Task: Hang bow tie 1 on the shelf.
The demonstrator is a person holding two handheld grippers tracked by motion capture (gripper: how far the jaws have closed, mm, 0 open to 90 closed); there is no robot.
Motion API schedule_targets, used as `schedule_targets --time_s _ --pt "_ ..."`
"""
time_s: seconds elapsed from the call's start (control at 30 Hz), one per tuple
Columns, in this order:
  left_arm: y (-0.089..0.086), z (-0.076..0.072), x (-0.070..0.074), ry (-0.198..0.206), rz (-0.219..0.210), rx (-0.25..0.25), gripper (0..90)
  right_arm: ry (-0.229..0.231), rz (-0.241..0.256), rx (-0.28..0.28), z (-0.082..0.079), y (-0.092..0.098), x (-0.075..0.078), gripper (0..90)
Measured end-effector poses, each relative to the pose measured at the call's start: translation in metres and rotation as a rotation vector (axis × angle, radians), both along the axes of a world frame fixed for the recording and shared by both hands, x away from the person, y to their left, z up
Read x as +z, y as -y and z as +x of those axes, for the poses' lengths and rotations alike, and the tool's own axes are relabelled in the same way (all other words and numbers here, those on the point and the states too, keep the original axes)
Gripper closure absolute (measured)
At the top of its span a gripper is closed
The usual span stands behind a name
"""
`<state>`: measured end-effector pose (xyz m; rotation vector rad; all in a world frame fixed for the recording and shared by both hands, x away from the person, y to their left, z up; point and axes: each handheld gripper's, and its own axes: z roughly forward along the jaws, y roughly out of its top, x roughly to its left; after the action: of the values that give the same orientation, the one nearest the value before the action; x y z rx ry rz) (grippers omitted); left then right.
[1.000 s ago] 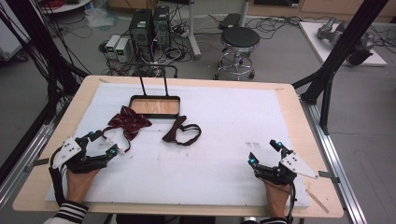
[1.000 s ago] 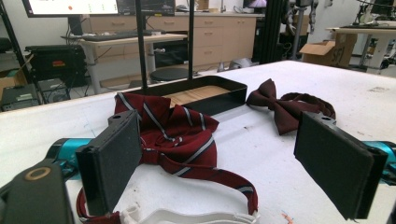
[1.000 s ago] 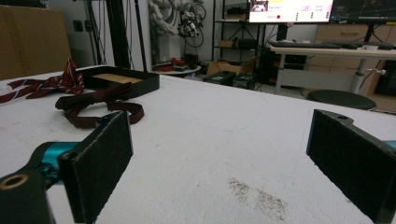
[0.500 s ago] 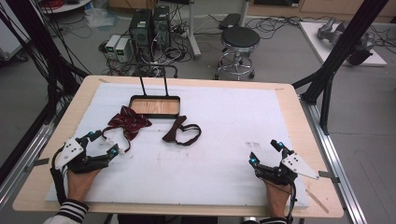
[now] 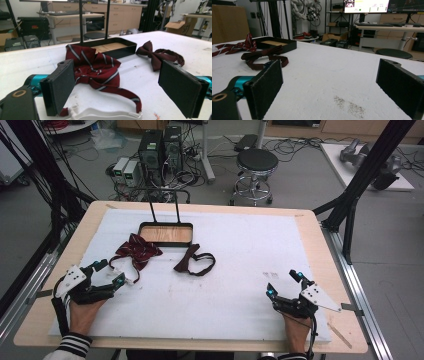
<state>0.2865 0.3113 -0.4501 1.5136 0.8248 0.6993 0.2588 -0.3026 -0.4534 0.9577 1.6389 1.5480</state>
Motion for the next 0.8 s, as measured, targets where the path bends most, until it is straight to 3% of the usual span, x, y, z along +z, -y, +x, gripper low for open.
schedule_targets --time_s 0.27,0.5,0.6,0.8 --pt "-0.004 0.009 0.018 -0.053 0.044 0.007 14.5 -0.004 0.004 0.0 0.0 0.0 0.0 6.3" --pt "0.004 0.035 0.044 -0.131 0.147 -0.013 14.5 0.005 0.0 -0.003 0.001 0.001 0.0 6.3" --pt "0.006 0.042 0.048 -0.15 0.179 -0.017 14.6 0.005 0.0 -0.002 0.001 0.001 0.0 6.3" --pt "0.018 0.065 0.059 -0.253 0.286 -0.027 14.7 0.004 -0.001 -0.001 0.001 0.001 0.0 6.3"
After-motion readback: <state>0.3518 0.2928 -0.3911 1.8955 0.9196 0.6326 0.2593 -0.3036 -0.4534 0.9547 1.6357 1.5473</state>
